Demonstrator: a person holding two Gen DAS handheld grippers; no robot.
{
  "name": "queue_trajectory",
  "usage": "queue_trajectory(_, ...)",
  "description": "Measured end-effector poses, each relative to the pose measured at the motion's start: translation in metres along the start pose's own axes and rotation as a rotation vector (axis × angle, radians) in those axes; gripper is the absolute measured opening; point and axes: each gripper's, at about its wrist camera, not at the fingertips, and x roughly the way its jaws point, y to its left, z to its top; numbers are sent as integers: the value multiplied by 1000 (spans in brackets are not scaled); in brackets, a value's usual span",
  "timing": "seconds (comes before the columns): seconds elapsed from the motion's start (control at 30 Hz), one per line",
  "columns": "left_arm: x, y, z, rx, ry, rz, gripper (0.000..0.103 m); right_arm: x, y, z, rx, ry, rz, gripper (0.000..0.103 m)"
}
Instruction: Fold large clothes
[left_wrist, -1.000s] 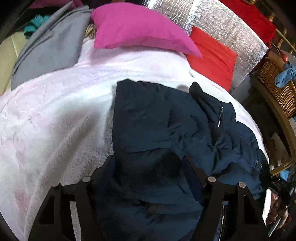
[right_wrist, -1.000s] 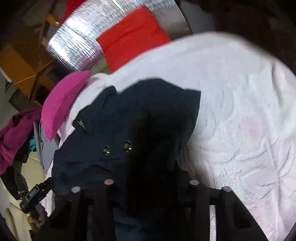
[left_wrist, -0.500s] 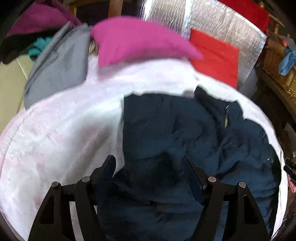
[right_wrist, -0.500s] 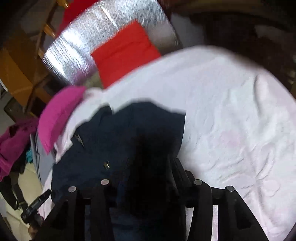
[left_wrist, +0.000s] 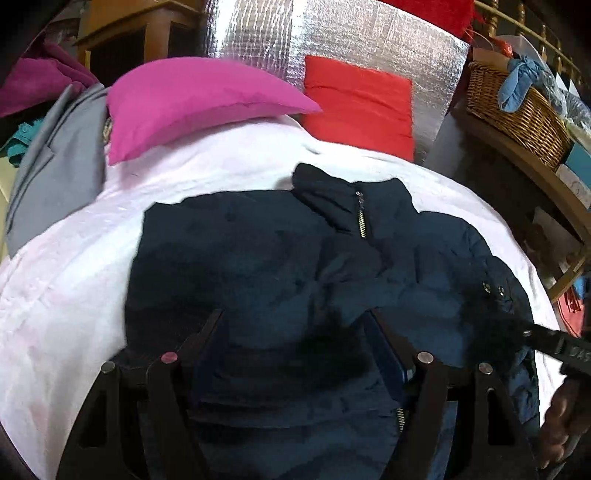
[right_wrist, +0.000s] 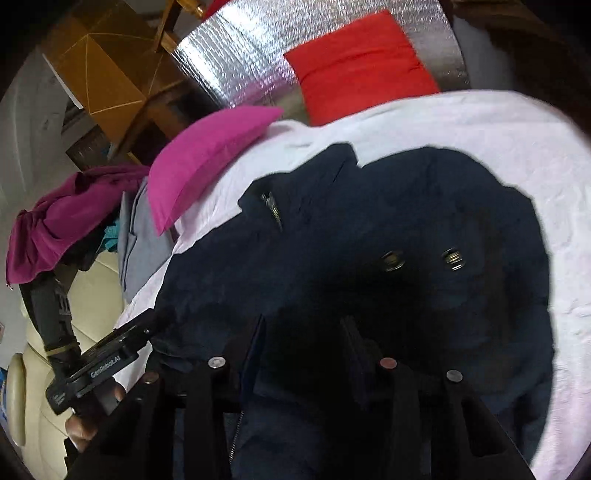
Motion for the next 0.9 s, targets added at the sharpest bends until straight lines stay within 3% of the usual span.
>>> queue_trajectory(0.1, 19, -4, -11, 38, 114, 23, 76, 20, -7, -8, 10, 140, -10, 44)
queue_trajectory(0.2, 23, -8, -21, 93, 152, 41, 76, 24, -6, -14, -16, 200, -19, 44)
queue_trajectory(0.37, 30, -15, -27, 154, 184, 78, 77, 27, -7, -16, -9, 215, -33, 44)
queue_trajectory(0.47, 23, -8, -21, 114, 170, 38, 77, 21, -6, -9, 24, 199, 3, 44)
queue_trajectory(0.57, 7, 0, -11, 76, 120, 5, 77, -5, -9, 0, 44, 130, 30, 44)
queue_trajectory(0.7, -11, 16, -1, 50, 36, 47, 77, -30, -28, 10, 96, 46, 11, 44)
queue_trajectory(0.9, 25, 46, -5, -28, 173, 107, 77, 3, -48, 8, 171, 154, -24, 44)
